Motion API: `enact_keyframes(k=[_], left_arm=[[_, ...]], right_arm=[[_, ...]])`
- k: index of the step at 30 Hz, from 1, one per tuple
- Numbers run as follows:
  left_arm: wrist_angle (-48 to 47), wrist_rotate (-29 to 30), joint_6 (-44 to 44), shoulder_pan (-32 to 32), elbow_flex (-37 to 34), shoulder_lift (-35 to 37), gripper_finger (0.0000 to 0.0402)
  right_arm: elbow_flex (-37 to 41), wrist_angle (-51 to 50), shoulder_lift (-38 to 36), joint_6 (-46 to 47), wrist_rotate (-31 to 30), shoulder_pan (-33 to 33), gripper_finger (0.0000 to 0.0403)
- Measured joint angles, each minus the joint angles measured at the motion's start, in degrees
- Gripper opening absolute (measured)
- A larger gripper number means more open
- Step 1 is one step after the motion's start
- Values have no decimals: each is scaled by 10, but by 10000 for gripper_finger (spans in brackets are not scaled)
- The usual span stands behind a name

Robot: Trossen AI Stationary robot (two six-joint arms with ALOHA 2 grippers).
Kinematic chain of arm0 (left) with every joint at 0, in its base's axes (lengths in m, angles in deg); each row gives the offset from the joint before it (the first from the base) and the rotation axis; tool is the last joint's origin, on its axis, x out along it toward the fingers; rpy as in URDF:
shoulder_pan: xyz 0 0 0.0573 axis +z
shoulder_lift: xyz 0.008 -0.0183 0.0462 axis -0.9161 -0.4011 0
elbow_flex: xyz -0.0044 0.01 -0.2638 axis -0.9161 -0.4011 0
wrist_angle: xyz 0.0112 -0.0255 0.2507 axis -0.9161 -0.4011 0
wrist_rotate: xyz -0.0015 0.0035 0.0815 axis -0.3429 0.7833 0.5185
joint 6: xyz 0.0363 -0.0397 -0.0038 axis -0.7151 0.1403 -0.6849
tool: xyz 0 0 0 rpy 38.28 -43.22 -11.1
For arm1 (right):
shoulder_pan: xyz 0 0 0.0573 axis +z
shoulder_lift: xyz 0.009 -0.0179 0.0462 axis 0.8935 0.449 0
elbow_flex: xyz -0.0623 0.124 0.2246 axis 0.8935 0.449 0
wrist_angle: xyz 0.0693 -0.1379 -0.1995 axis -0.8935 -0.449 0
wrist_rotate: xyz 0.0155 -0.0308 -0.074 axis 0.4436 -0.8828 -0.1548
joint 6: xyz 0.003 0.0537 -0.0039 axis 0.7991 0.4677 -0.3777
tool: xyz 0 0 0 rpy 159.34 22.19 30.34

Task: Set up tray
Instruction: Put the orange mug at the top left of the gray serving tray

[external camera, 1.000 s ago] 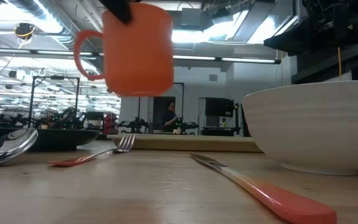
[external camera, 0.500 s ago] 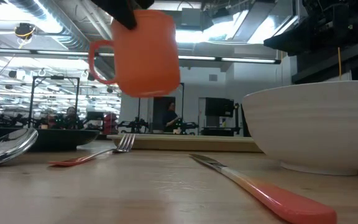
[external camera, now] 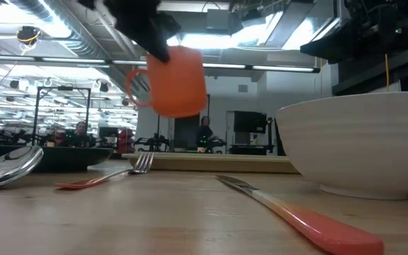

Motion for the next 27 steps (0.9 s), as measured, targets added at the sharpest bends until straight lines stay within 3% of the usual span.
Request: enact_keyframes(k=[3, 9, 15, 27], left_arm=[[0, -47, -60, 52, 0, 0, 3], [-1, -68, -162, 171, 0, 0, 3], [-1, -77, -187, 274, 0, 0, 3], [23, -123, -268, 349, 4, -26, 3]], right_arm=[[0, 0, 0, 3, -1, 0, 19], [0, -1, 0, 2, -2, 0, 19], [0, -1, 0, -1, -2, 0, 19], [0, 4, 0, -13, -24, 0, 19]])
